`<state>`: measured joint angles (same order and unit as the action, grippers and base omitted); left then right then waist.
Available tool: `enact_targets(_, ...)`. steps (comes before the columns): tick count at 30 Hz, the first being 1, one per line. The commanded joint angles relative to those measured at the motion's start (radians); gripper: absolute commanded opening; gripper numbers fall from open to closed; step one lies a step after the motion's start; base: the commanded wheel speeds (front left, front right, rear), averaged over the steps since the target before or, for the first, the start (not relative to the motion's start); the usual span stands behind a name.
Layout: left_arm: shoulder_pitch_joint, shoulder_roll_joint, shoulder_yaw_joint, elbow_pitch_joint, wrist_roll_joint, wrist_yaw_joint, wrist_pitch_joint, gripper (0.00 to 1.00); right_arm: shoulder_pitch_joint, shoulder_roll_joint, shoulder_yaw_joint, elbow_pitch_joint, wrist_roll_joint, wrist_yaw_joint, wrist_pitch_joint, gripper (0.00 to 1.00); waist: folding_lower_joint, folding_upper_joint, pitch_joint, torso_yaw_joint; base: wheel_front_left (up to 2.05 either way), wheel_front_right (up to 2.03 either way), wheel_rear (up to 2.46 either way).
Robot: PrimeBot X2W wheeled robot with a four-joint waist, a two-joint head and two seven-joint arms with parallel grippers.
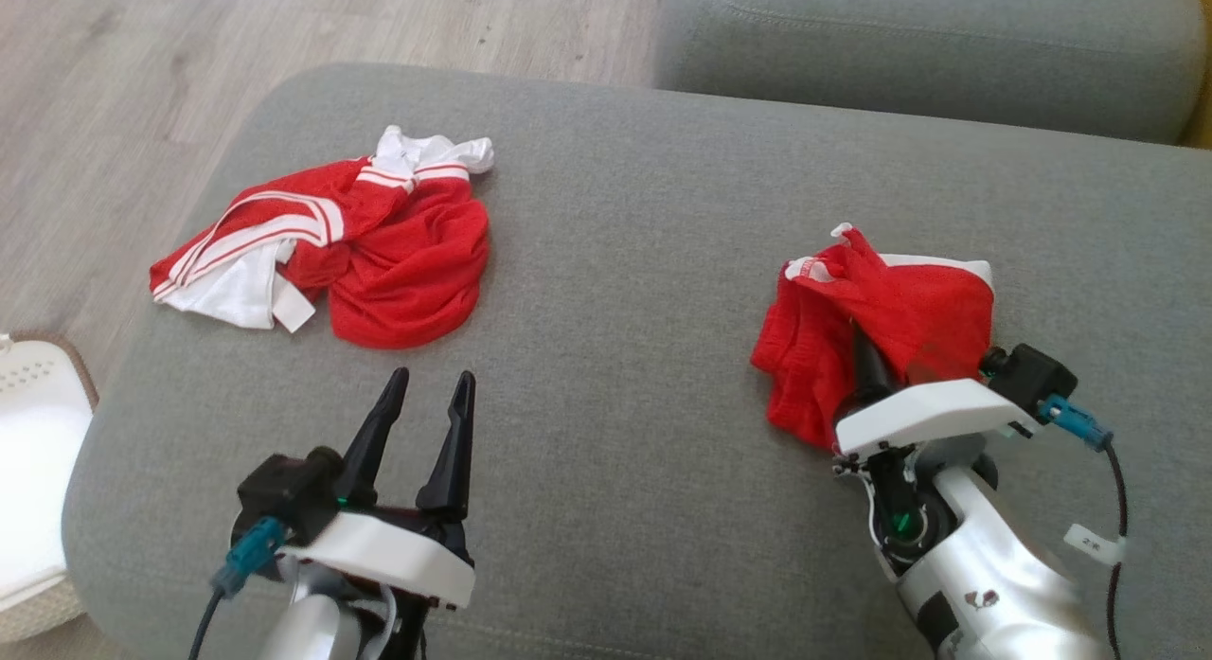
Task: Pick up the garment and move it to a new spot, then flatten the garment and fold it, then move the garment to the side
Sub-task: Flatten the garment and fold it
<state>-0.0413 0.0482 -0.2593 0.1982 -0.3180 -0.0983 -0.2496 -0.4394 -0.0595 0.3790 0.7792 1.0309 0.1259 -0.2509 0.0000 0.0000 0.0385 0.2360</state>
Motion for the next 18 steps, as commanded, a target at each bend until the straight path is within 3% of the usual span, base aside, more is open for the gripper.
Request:
enact_targets(1, -0.028, 0.002, 0.027, -0.032, 0.004, -0.001, -0.012, 1.00, -0.036, 0.009, 0.031, -0.027, -0.002, 0.005, -0.011, 0.00, 0.0000, 0.0000, 0.008, 0.009, 0.00, 0.00, 0.00)
enact_targets(5, -0.031, 0.002, 0.026, -0.028, 0.003, -0.001, -0.012, 1.00, -0.039, 0.009, 0.075, 0.020, -0.013, 0.005, -0.011, 0.00, 0.0000, 0.0000, 0.014, 0.018, 0.00, 0.00, 0.00)
enact_targets(6, -0.031, 0.002, 0.026, -0.028, 0.002, -0.001, -0.012, 1.00, -0.044, 0.009, 0.091, 0.033, -0.020, 0.005, -0.011, 0.36, 0.0000, 0.0000, 0.015, 0.020, 0.00, 0.00, 0.00)
enact_targets(7, -0.032, 0.002, 0.026, -0.027, 0.002, 0.000, -0.012, 1.00, -0.049, 0.009, 0.108, 0.042, -0.021, 0.005, -0.011, 0.98, 0.0000, 0.0000, 0.016, 0.021, 0.00, 0.00, 0.00)
enact_targets(18, -0.032, 0.002, 0.037, -0.020, 0.000, 0.003, -0.012, 1.00, -0.042, 0.009, 0.397, 0.087, 0.055, 0.005, 0.074, 1.00, 0.0000, 0.0000, -0.004, 0.006, 0.00, 0.00, 0.00)
